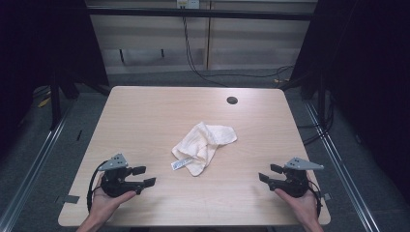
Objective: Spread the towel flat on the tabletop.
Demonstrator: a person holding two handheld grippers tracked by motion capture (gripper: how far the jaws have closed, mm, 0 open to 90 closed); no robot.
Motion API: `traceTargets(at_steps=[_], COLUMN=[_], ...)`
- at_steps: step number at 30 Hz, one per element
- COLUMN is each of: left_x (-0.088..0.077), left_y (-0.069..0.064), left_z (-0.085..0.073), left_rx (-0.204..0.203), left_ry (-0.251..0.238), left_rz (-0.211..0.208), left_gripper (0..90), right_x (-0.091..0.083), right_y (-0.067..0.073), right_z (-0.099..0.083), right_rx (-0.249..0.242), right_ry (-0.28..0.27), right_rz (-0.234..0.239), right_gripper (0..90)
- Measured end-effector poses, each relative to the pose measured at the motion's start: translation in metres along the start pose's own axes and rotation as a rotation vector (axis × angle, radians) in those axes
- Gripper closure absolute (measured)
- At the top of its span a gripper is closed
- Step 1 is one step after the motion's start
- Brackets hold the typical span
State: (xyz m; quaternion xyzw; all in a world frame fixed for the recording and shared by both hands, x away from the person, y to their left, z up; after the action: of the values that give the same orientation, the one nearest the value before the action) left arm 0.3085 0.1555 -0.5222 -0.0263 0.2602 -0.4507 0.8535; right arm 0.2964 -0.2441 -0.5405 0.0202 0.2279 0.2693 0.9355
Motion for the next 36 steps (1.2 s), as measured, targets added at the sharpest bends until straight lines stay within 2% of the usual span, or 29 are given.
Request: traceTargets(at_steps=[1, 2, 5, 6, 7, 8, 9, 10, 11, 12, 14, 15, 17, 18, 20, 26, 29, 30, 33, 36], left_x=[0.0, 0.001, 0.001, 0.001, 0.001, 0.001, 0.002, 0.003, 0.004, 0.004, 0.005, 0.005, 0.003, 0.002, -0.001, -0.007, -0.008, -0.009, -0.01, -0.014], left_y=[0.0, -0.004, -0.008, -0.008, -0.009, -0.009, -0.007, -0.006, -0.004, -0.005, -0.006, -0.007, -0.008, -0.01, -0.012, -0.01, -0.003, 0.0, 0.005, 0.008], left_z=[0.0, 0.0, 0.002, 0.003, 0.004, 0.005, 0.004, 0.002, 0.0, -0.001, -0.002, -0.003, -0.004, -0.005, -0.006, 0.001, 0.004, 0.005, 0.006, 0.007], left_rx=[0.0, 0.034, 0.042, 0.035, 0.007, -0.017, -0.01, 0.014, 0.023, 0.003, 0.006, 0.008, 0.018, 0.012, 0.017, 0.011, -0.003, -0.006, 0.003, -0.001], left_ry=[0.0, 0.005, 0.004, -0.002, -0.016, -0.023, -0.016, -0.004, 0.008, 0.006, 0.014, 0.017, 0.02, 0.024, 0.029, -0.003, -0.022, -0.029, -0.033, -0.045], left_rz=[0.0, -0.004, -0.013, -0.013, -0.021, -0.026, -0.022, -0.006, 0.006, -0.005, -0.003, -0.007, -0.005, -0.017, -0.004, -0.008, 0.004, -0.006, 0.01, 0.019], left_gripper=[34.8, 34.8, 34.9, 34.9, 36.9, 36.9, 36.9, 36.9, 36.9, 36.9, 36.9, 37.0, 37.4, 37.5, 39.5, 39.6, 39.0, 38.2, 37.9, 37.7], right_x=[-0.002, -0.003, -0.005, -0.005, -0.003, -0.003, -0.002, 0.0, 0.0, 0.001, 0.002, 0.003, 0.004, 0.005, 0.006, 0.017, 0.03, 0.033, 0.039, 0.044], right_y=[0.002, 0.003, 0.003, 0.002, 0.003, 0.003, 0.002, 0.002, 0.002, 0.004, 0.005, 0.009, 0.018, 0.024, 0.041, 0.051, 0.053, 0.054, 0.056, 0.062], right_z=[0.006, 0.009, 0.011, 0.01, 0.006, 0.006, 0.006, 0.008, 0.008, 0.01, 0.009, 0.009, 0.009, 0.01, 0.014, 0.017, 0.024, 0.028, 0.034, 0.039], right_rx=[0.048, 0.055, 0.054, 0.066, 0.104, 0.104, 0.104, 0.086, 0.086, 0.078, 0.068, 0.064, 0.049, 0.026, -0.027, -0.055, -0.054, -0.052, -0.055, -0.057], right_ry=[-0.029, -0.034, -0.036, -0.036, -0.01, -0.01, -0.003, 0.001, 0.001, 0.006, 0.019, 0.035, 0.054, 0.06, 0.07, 0.096, 0.111, 0.109, 0.115, 0.131], right_rz=[0.026, 0.032, 0.026, 0.023, 0.051, 0.051, 0.052, 0.052, 0.052, 0.064, 0.072, 0.095, 0.13, 0.149, 0.186, 0.222, 0.259, 0.263, 0.277, 0.305], right_gripper=[40.3, 41.3, 42.0, 44.0, 46.6, 46.6, 48.4, 50.1, 50.1, 49.4, 46.8, 44.1, 44.5, 45.1, 45.0, 44.9, 42.5, 41.4, 38.0, 41.3])
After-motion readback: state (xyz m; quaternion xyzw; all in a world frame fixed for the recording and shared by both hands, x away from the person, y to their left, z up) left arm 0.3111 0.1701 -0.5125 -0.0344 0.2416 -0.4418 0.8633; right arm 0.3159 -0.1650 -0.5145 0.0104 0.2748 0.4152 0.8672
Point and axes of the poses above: each handheld gripper's, and its own axes: x roughly forward along the jaws, z roughly out of its top, y roughly to its left, the point moved 10 cm from there along x, roughly forward along the jaws, and after that the axes turned 9 degrees about -y, right-handed, at the moved point
